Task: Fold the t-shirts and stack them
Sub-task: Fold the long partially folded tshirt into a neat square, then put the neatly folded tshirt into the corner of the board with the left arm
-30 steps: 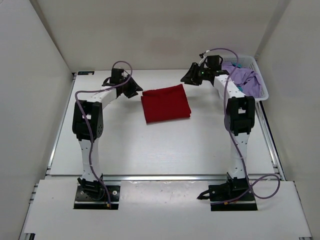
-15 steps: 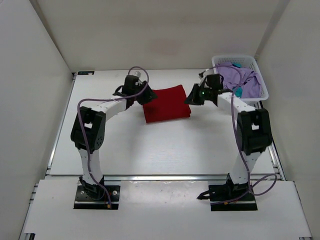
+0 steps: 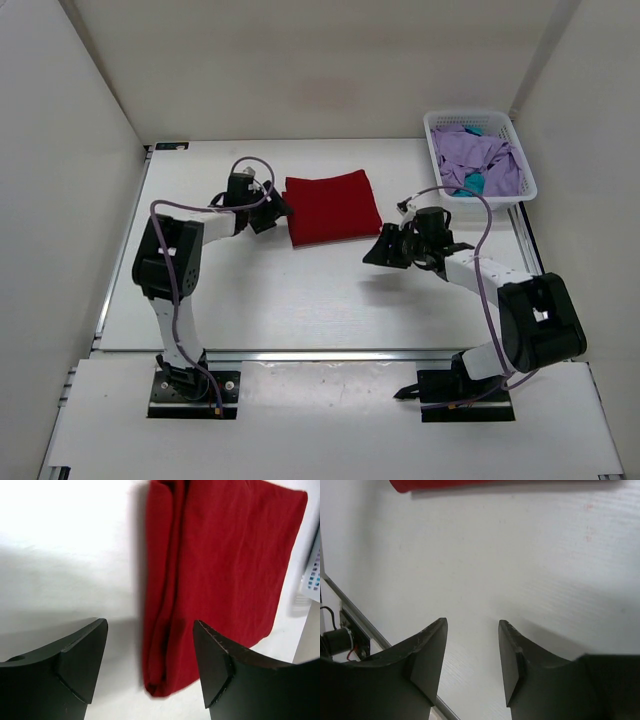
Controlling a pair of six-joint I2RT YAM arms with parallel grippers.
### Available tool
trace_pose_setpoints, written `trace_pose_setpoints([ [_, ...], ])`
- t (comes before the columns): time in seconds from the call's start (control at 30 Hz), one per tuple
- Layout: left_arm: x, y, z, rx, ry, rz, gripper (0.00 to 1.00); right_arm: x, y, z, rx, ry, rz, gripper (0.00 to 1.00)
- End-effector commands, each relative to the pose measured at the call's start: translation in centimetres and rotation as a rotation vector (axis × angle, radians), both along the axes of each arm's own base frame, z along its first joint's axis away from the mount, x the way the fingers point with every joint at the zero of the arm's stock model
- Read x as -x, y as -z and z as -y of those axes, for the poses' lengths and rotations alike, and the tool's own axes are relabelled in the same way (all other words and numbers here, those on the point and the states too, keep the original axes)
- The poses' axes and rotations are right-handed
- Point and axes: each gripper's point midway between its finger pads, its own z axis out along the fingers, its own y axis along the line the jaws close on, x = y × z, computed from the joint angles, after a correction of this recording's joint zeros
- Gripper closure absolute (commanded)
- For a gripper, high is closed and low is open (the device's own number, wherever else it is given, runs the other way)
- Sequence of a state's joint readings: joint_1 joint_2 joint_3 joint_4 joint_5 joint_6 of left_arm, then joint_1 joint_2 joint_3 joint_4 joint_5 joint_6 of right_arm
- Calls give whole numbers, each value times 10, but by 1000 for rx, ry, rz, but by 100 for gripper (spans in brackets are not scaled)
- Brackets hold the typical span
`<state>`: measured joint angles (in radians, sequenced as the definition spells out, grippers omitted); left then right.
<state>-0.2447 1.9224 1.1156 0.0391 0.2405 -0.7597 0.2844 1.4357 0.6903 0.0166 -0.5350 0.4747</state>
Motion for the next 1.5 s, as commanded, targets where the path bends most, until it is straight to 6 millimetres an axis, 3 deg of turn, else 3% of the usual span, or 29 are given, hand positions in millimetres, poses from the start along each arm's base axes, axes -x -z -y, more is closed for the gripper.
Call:
trace_pose_setpoints([
  [0.0,-13,-2,38,53,106,28,21,-4,-13,-6,-28,-9,91,56],
  [0.1,-19,7,60,70,133,17,37,-2,-15,-14,-32,-39,102,56],
  [0.13,-22,12,65,79,140,11,55,-4,-15,-14,-28,-38,107,56],
  [0.17,-27,9,76,106,146,22,69,-2,-14,-18,-29,-48,102,56],
  [0.23,-37,6,86,148,130,29,87,-2,-12,-20,-45,-55,92,56],
  [0.33,-65,-22,86,167,89,81,100,0,-9,-22,-46,-67,83,56],
  [0.4,-91,-44,50,151,14,134,100,0,-7,-22,-52,-74,73,57],
  [0.47,-104,-59,13,145,-46,161,100,3,-4,-24,-63,-75,55,57],
  [0.63,-114,-84,-135,124,-303,221,100,5,-6,-29,-79,-103,54,58],
  [0.7,-102,-75,-198,124,-430,207,100,4,-9,-31,-89,-111,63,58],
  [0.77,-89,-55,-244,139,-543,174,100,9,-10,-38,-100,-135,62,57],
  [0.9,-84,-30,-287,225,-670,144,98,18,-11,-45,-96,-167,59,58],
  [0.97,-97,-24,-309,227,-695,139,98,21,-11,-43,-85,-157,59,58],
  [1.0,-98,-14,-307,212,-682,102,98,23,-12,-43,-90,-159,59,57],
  [1.07,-116,-14,-315,215,-675,102,97,25,-9,-43,-81,-152,46,58],
  [1.17,-127,-14,-328,222,-694,108,95,24,-10,-43,-73,-150,45,58],
  [1.33,-125,-17,-346,200,-730,102,74,17,-11,-43,-66,-140,42,56],
  [1.43,-110,-17,-352,192,-769,97,46,5,-19,-41,-64,-115,62,52],
  [1.47,-102,-20,-351,189,-780,92,42,3,-23,-41,-68,-119,68,50],
])
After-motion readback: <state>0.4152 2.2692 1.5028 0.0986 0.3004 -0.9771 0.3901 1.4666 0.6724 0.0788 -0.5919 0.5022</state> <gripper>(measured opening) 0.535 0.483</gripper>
